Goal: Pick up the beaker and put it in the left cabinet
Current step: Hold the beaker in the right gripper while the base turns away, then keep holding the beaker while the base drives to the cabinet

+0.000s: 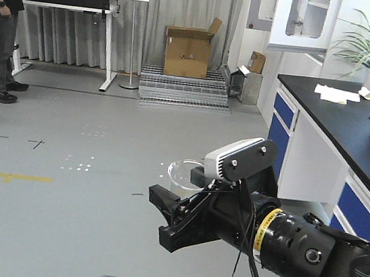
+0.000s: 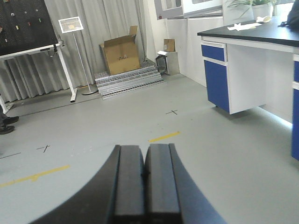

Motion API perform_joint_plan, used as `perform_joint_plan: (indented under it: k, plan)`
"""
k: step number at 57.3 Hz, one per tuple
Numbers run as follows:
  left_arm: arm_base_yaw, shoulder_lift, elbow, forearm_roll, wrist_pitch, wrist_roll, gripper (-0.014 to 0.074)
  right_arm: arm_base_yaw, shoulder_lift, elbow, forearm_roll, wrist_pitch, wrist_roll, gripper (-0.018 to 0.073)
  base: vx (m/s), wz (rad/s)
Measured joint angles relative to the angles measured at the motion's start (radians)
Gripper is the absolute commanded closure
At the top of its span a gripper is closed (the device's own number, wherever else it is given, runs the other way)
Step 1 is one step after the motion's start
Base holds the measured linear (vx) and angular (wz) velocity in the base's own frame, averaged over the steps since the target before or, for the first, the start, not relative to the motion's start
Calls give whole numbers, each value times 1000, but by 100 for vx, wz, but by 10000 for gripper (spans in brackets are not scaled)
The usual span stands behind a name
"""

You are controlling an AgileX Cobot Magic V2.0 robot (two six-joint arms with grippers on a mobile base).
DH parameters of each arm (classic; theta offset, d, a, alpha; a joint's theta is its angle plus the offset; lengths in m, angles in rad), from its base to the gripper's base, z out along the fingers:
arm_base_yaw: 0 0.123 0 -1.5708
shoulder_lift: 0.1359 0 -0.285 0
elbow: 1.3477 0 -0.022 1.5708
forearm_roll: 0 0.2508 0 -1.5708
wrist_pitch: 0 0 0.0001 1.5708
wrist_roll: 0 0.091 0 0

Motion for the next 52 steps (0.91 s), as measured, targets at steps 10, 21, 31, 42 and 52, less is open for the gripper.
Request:
perform_joint_plan:
  k: [10, 21, 31, 42, 52]
  plan:
    - [0, 0, 0, 0, 0, 0, 603, 0, 0, 0, 0, 0, 0, 404, 73, 0]
    - [0, 0, 0, 0, 0, 0, 603, 0, 0, 0, 0, 0, 0, 404, 74, 0]
    - [0, 0, 0, 0, 0, 0, 603, 0, 0, 0, 0, 0, 0, 404, 73, 3]
    - [0, 0, 0, 0, 0, 0, 603, 0, 0, 0, 0, 1, 0, 404, 72, 9]
    - [0, 0, 0, 0, 0, 0, 603, 0, 0, 1, 0, 0, 0, 404, 71, 17]
